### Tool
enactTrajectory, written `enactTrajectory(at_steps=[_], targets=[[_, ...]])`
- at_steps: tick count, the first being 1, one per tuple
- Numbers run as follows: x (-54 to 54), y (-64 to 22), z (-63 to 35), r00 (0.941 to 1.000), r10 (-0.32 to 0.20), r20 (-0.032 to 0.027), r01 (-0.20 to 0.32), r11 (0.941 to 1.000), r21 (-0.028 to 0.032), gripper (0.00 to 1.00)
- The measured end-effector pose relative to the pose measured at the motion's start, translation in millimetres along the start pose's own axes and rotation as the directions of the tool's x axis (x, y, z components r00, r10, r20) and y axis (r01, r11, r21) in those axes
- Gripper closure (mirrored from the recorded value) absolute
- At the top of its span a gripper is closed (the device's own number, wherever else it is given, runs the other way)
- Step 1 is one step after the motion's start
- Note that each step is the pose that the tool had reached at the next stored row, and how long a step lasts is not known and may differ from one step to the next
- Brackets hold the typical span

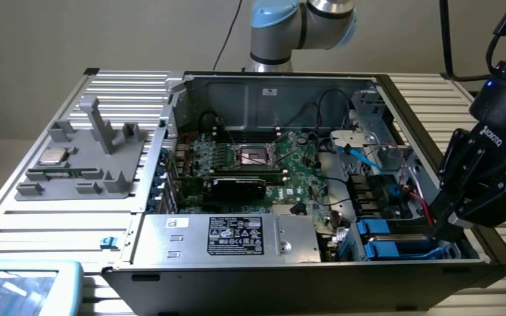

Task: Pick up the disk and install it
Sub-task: 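Insert the first disk wire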

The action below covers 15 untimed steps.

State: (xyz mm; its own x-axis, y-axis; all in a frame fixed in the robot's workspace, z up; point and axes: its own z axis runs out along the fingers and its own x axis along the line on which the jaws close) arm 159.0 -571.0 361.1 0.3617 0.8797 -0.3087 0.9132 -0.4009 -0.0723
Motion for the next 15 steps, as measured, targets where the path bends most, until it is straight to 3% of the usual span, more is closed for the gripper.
enactTrajectory(at_steps=[5,15], targets=[[-2.0,-0.5,-6.2,0.9997,-0.004,-0.0220,0.004,1.0000,0.0081,0.62],[-14.4,-3.2,-44.5,0.9997,-0.004,-0.0237,0.004,1.0000,0.0068,0.62]])
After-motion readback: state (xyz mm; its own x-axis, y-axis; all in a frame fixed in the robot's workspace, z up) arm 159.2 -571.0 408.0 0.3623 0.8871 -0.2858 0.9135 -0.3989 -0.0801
